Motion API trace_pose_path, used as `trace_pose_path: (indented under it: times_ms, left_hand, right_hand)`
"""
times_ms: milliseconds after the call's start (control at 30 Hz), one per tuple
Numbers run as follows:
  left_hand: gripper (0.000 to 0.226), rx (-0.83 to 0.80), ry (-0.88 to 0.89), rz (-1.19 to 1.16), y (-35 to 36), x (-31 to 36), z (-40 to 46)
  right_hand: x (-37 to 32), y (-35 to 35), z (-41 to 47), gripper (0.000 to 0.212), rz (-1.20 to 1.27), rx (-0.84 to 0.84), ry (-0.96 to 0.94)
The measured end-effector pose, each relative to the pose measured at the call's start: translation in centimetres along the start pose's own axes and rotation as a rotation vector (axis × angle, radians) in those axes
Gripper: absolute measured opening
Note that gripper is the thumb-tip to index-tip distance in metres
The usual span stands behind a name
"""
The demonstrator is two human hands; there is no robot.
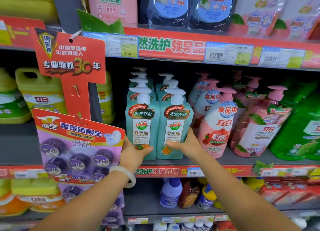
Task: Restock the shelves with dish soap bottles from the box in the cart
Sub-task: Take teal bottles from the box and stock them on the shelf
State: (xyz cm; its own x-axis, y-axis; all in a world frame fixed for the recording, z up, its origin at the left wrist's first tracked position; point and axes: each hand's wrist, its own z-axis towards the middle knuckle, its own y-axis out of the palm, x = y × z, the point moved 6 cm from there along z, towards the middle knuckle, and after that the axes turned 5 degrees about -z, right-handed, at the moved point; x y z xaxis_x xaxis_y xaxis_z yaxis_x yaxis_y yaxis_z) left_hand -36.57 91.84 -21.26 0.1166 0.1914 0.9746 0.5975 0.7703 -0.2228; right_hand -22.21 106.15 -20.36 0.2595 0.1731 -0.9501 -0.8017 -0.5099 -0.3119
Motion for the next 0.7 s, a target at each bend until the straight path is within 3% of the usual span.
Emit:
trace_pose_path:
  times_ms: [700]
  left_hand:
    - [0.09, 0.033, -0.085, 0.087, 0.7, -0.8, -0.3]
  right_hand:
    - [0.6, 0.4, -0.6, 0.084, -0.049, -0.063, 0.089]
